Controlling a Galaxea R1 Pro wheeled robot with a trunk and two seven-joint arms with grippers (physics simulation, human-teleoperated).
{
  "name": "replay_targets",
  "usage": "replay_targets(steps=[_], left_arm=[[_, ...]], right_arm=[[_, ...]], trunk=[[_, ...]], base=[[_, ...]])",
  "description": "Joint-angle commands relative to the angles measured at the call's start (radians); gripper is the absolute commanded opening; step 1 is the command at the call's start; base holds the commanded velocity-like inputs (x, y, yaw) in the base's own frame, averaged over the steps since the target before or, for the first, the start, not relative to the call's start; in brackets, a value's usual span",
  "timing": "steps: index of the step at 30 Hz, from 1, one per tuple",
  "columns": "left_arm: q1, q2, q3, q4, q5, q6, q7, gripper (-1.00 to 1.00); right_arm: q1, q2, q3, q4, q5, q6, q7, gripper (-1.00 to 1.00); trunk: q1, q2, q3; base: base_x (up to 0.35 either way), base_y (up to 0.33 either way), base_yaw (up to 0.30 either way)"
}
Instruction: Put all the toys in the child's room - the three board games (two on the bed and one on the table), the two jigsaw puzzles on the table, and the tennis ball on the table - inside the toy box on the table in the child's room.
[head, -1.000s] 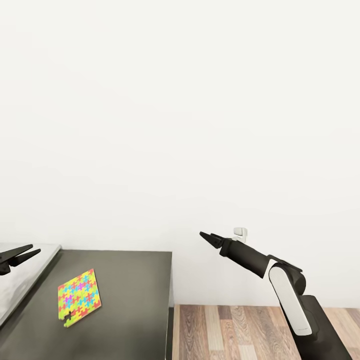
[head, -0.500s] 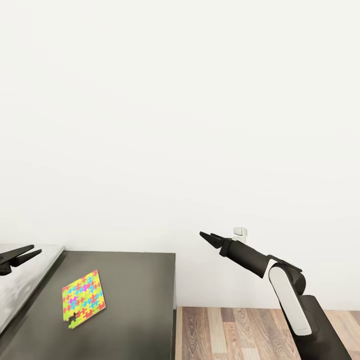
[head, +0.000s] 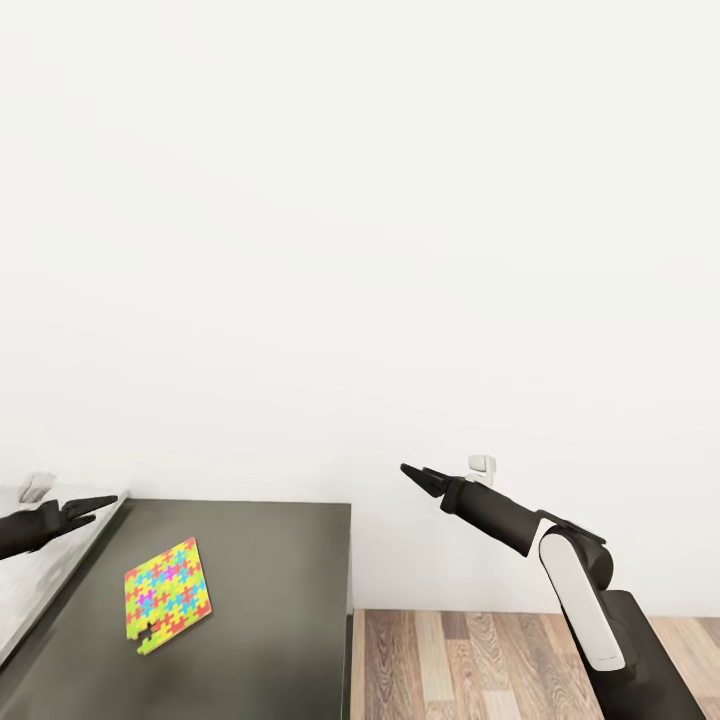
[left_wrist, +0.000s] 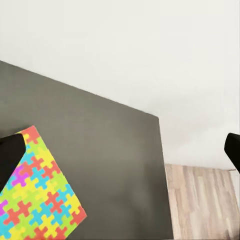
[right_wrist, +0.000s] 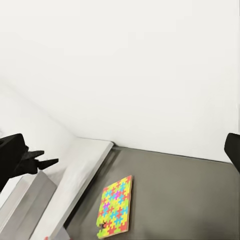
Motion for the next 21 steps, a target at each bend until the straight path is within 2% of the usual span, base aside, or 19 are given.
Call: replay_targets(steps=[1,6,7,12,15,21], left_arm=[[-0.009,-0.024,-0.001,0.0,-0.001,0.011,0.089,1.0],[-0.029,-0.073,-0.002,-0.002,-0.002,0.015,0.3,1.0],[-0.04,-0.1,-0.003,-0.002,-0.003,0.013,0.4,1.0],[-0.051,-0.141,-0.003,-0.002,-0.005,-0.009,0.534,1.0],[-0.054,-0.171,-0.003,-0.002,-0.007,-0.043,0.622,1.0],[-0.055,-0.2,-0.003,-0.002,-0.005,-0.068,0.745,1.0]], right_arm=[[-0.001,0.0,0.0,0.0,-0.004,0.005,-0.002,1.0],[-0.001,0.0,0.0,0.002,-0.005,0.004,-0.005,1.0],[-0.001,0.0,0.0,0.005,-0.004,0.002,-0.007,1.0],[-0.001,0.001,0.0,0.017,-0.003,0.001,-0.01,1.0],[-0.001,0.0,-0.001,0.025,-0.002,0.001,-0.008,1.0],[-0.001,-0.001,0.0,0.029,0.001,0.001,-0.008,1.0]], trunk=[[0.001,-0.002,-0.002],[0.001,-0.002,-0.003],[0.001,-0.002,-0.003],[0.001,-0.002,-0.003],[0.001,-0.002,-0.003],[0.001,-0.002,-0.003]], base=[[0.0,0.0,0.0],[0.0,0.0,0.0],[0.0,0.0,0.0],[0.0,0.0,0.0],[0.0,0.0,0.0],[0.0,0.0,0.0]])
